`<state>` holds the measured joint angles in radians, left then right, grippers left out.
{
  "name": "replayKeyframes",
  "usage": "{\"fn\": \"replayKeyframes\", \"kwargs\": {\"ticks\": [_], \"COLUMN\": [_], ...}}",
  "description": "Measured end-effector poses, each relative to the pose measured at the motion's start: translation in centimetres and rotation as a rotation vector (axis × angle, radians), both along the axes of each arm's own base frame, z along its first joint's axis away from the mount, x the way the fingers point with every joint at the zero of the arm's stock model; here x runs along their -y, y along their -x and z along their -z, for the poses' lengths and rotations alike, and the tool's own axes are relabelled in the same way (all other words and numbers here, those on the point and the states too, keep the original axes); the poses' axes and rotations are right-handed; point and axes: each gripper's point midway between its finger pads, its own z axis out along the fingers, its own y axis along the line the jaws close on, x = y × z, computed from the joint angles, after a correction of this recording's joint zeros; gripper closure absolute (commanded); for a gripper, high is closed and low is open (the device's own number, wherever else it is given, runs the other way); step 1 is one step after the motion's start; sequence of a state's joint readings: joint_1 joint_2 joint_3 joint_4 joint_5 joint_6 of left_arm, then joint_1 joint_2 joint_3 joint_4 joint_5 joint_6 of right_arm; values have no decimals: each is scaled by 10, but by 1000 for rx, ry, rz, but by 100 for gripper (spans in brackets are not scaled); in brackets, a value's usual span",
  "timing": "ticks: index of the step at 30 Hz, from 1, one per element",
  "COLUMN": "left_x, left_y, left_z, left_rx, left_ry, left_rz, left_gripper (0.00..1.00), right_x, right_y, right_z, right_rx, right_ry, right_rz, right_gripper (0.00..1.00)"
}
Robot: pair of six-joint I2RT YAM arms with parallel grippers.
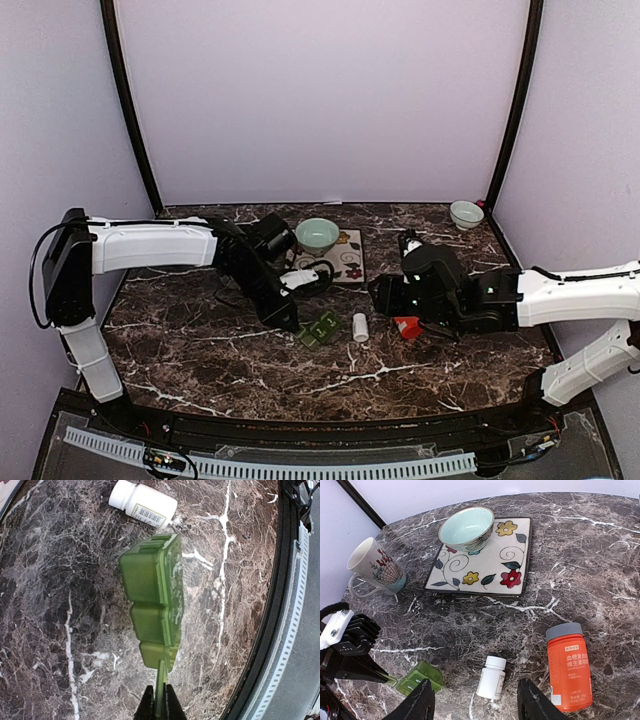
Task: Sort the pills into containers
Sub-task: Place the pill container at the center of the board.
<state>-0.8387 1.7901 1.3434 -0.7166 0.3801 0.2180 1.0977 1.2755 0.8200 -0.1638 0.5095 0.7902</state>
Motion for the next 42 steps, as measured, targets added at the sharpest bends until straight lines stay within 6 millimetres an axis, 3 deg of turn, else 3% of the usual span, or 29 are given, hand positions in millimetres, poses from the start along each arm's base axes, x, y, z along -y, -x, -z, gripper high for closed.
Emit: {"fn": "replayKeyframes", "kwargs": {"ticks": [19, 30, 42], "left_x": [0, 5, 6], "left_y": [17, 15, -2], "left_z": [21, 30, 30], "left_rx": [-197, -220, -145], "left_ry": [-2, -11, -31], "left_rz": [63, 71, 41], "left_gripper": [94, 56, 40], "right_x": [-10, -18, -20], "right_y": [10, 11, 11], "right_z": [26, 35, 37], "right_rx": [-59, -80, -74], "right_ry": [36, 38, 51], "right_rz": [-87, -112, -133], "right_gripper": [38, 37, 37]}}
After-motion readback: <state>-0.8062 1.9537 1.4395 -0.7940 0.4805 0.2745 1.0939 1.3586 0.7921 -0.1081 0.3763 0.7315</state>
